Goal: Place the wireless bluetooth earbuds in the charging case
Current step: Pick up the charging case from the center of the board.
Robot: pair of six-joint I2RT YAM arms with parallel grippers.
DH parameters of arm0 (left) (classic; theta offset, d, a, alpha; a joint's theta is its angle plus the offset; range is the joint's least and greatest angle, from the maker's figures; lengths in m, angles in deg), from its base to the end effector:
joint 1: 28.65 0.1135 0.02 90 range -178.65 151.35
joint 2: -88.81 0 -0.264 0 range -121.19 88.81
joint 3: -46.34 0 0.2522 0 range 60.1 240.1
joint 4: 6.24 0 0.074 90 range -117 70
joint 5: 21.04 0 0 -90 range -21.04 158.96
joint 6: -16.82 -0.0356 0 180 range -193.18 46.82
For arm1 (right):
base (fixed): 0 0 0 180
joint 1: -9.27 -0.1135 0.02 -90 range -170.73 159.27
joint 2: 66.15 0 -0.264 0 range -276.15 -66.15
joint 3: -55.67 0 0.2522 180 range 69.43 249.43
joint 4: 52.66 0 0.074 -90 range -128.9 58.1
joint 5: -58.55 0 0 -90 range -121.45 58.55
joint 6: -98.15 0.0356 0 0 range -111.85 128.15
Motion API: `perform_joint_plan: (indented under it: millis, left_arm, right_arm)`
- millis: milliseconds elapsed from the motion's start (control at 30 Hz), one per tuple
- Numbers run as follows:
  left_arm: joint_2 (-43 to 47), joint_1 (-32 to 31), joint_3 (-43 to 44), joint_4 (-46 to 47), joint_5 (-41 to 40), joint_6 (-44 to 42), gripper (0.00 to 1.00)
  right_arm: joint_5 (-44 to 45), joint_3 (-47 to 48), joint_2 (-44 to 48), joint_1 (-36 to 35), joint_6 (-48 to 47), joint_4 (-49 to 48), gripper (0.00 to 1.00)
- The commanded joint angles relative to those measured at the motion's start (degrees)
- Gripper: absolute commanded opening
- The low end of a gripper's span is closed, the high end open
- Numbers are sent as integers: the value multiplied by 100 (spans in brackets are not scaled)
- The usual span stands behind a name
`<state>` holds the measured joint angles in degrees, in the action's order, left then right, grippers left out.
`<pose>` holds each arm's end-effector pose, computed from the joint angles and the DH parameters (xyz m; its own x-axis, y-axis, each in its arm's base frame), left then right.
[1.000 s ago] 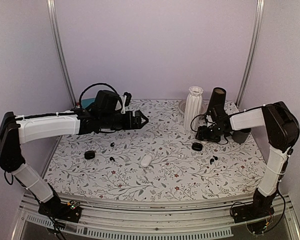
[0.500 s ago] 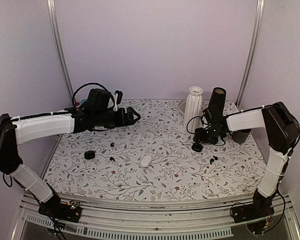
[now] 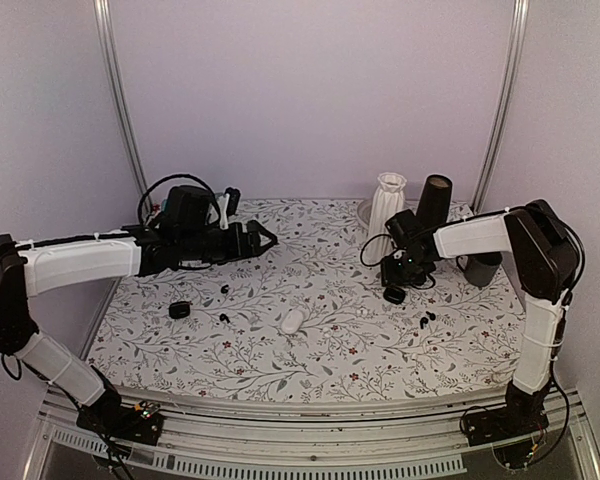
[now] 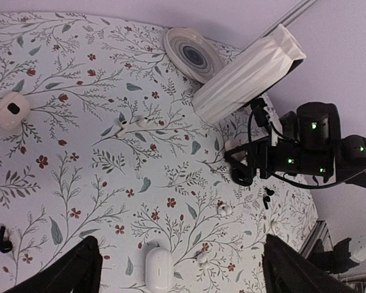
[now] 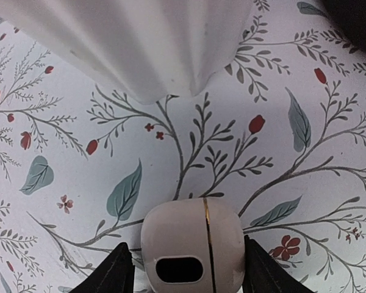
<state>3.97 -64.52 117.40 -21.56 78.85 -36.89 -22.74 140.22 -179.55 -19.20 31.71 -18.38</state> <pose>0.2691 -0.2021 0.2633 -0.7313 -0.1908 -0.6548 0.3300 0.7412 -0.5845 0.3499 0.1836 0.1367 -0.8831 -0.0294 -0.4683 -0.0633 0.9964 0.0568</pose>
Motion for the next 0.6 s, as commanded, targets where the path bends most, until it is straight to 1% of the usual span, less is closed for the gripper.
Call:
perform_joint_plan:
  millis: [0,100,200,233,267,300,400,467,567]
  left_arm:
    - [157,0,-362,545,478,328,92]
    - [67,-83,-530,945,578,546,90]
    - [-82,-220,-417,1087,499,523,89]
    - [-120,-261,-361,1072,440,494,89]
    - [-147,-277,-318,1093,388,469,89]
    - [-168,-287,-290,1127,345,417,89]
    - [-222,-288,-261,1329,375,336,88]
    - [-209,-288,-250,1430,425,339,87]
    - [-213,-284,-270,1612,653,437,85]
  right_arm:
    - [354,193,-209,-71,68,259,59]
    - [391,252,-224,-77,-50,150,56]
    - [399,374,-276,-101,-145,195,49]
    - [430,387,-283,-124,-169,189,45]
    - [444,365,-279,-132,-202,157,38]
    - [438,350,-271,-146,-213,122,34]
    - [307,322,-188,-241,-262,34,21]
    - [297,280,4,-410,-351,-40,14]
    - [242,129,437,-711,-633,-293,13]
